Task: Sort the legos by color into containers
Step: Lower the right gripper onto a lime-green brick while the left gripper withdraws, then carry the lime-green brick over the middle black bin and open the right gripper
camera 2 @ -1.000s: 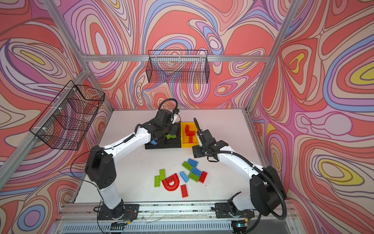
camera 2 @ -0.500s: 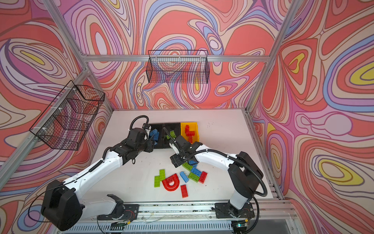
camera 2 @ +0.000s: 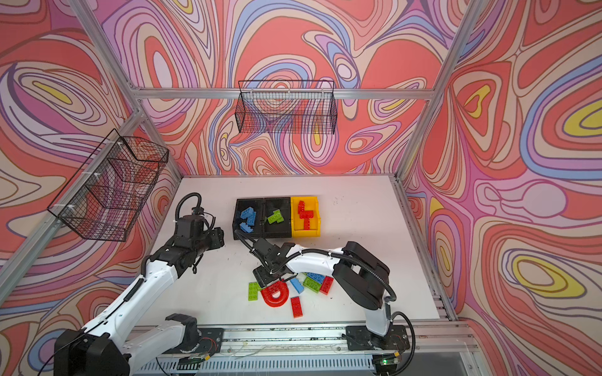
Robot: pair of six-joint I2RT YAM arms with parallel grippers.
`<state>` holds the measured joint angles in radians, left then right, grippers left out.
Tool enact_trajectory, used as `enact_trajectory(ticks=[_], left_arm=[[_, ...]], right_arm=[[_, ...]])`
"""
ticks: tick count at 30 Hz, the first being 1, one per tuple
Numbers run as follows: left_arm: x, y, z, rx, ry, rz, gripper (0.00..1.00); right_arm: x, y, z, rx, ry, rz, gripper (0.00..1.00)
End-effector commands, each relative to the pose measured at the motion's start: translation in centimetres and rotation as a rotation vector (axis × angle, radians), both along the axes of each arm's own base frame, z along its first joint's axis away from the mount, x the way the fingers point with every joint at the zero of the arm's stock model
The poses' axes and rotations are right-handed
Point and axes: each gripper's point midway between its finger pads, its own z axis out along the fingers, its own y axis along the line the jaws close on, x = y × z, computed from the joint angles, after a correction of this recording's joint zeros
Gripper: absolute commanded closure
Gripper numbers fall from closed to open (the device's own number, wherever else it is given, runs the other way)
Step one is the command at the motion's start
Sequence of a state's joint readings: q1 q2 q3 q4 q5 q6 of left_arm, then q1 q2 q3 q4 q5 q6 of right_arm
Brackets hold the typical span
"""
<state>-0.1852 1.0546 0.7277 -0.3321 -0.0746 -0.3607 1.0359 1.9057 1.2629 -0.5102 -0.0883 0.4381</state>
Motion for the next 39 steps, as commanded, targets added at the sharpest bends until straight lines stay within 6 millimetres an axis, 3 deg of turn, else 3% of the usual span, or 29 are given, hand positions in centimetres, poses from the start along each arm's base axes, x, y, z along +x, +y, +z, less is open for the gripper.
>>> enact_trajectory(ticks=[1,7,12,14,17,23,26,32,39], left_arm=[[0.0,-0.4,0.2,-0.048,-0.002,-0.015,0.35],[0.1,-0.6,0.2,-0.071,0.0,-0.021,0.36],[0.1,-0.7,0.3,-0.082,-0.007,-0.019,0.36],[0.0,-0.8,0.1,-0.09,-0.003,-0.02,0.37],[-0.3,-0.9,-0.3,-0.106,0.004,-0.021,0.39],[-1.0,0.2,-0.4,-0.072,0.013,0.032,0.39],[-1.6,0.4,-0.6,-0.074,0.013,0.05,0.39],[-2.5,-0.1,0.0,-0.093,-0.025,0.035,0.39],[-4.4,-1.8,-0.1,-0.055,-0.004,-0.02,0.39]], right_arm=[[0.6,0.9,-0.1,-0.004,0.008,-0.08,0.27],[0.9,0.6,-1.7,-0.071,0.022,-0.126,0.33],[1.3,0.5,-2.3,-0.098,0.019,-0.155,0.45],[1.4,0.5,-2.3,-0.094,0.014,-0.167,0.54],[1.6,0.6,-2.1,-0.091,0.011,-0.182,0.68],[2.8,1.0,0.4,0.012,0.034,-0.225,0.74],[5.1,0.2,2.6,0.065,0.007,-0.271,0.75],[12.3,-2.7,7.4,0.148,-0.103,-0.352,0.75],[21.5,-5.7,10.1,0.17,-0.244,-0.445,0.75]])
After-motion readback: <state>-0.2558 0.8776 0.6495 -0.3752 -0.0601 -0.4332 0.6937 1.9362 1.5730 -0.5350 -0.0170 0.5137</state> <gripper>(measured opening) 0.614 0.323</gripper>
